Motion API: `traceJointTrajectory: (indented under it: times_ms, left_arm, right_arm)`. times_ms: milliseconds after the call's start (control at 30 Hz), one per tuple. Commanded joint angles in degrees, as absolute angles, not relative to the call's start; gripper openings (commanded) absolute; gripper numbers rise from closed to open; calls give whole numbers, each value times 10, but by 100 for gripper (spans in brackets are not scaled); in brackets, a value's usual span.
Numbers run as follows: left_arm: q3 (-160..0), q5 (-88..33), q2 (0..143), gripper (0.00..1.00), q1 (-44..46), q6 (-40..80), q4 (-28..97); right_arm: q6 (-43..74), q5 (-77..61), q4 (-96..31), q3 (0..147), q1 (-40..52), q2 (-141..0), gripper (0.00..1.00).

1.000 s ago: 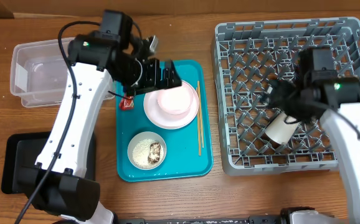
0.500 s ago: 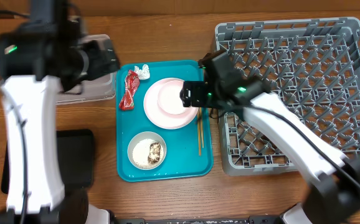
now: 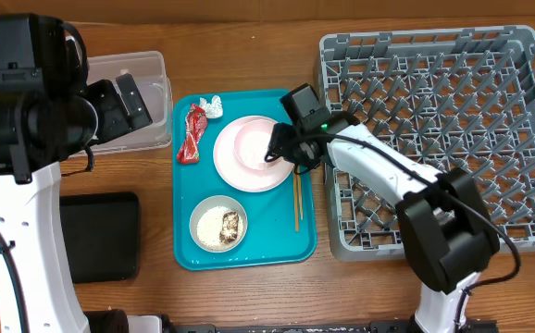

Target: Sort waste into correct bins and load items into the dishwasher

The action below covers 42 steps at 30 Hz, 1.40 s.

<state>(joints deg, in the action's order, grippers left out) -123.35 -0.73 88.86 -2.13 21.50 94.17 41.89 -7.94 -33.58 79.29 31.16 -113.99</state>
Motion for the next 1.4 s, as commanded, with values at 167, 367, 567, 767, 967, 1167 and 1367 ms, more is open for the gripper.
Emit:
traceJointTrajectory:
  times_ms: [167,367,567,767,967,1167,1367]
  left_arm:
    - [-1235,6,889,100,-22,219,943]
    - [-1235,6,889,100,-22,219,943]
    - [-1235,6,889,100,-22,219,940]
    - [-1235,6,889,100,-22,219,941]
    - [-1235,6,889,100,-22,219,941]
    - [-1235,6,889,100,-22,219,941]
    - [-1235,6,889,100,-22,219,941]
  right_arm:
    - [435,-71,-325,799,312,-1162,14]
    - [434,-67,-357,803,310,-1146,4]
    - [390,-32,-418,844,309,-1067,4]
    - [342,140,-475,870,305,-951,4]
    - [344,432,-573,870,268,-900,4]
    - [377,579,-646,829,193,-912,4]
    - [390,633,-609,761,106,-934,4]
